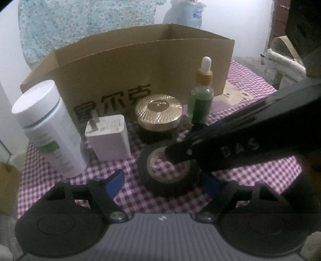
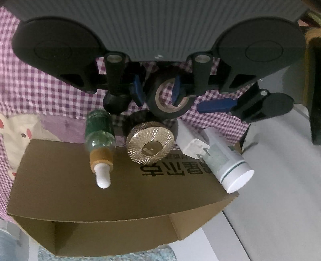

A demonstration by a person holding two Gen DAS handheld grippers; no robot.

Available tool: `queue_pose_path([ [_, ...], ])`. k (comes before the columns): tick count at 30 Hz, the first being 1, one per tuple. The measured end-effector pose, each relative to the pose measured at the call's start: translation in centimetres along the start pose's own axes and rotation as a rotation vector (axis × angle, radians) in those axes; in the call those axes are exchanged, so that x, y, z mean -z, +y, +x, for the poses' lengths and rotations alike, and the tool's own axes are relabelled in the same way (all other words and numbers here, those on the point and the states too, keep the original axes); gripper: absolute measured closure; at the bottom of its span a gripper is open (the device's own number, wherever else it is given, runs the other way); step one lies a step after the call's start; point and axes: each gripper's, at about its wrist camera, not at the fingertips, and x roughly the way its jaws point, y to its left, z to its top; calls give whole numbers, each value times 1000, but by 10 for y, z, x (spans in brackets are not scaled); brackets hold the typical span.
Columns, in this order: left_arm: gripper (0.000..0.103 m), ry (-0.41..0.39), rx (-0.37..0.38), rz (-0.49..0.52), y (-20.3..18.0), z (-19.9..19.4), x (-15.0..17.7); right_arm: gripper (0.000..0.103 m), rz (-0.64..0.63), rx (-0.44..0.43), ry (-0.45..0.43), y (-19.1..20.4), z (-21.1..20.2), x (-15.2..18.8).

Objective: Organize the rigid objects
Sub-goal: 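Return the right gripper and grasp the black tape roll, then carry the black tape roll with the right gripper into the box, release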

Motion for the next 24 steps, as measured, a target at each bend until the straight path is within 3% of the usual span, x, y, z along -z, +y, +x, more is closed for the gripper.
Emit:
queue_pose_path([
  [7, 35, -13, 27, 14, -2, 0, -5, 77, -27, 6, 23, 2, 11, -5],
  [18, 36, -24, 24, 12, -7, -13, -1, 80, -49, 23, 31, 10, 9, 1],
  [24, 36, -68, 10, 17, -11, -36, 2, 80, -69, 25, 6, 21, -8, 5],
])
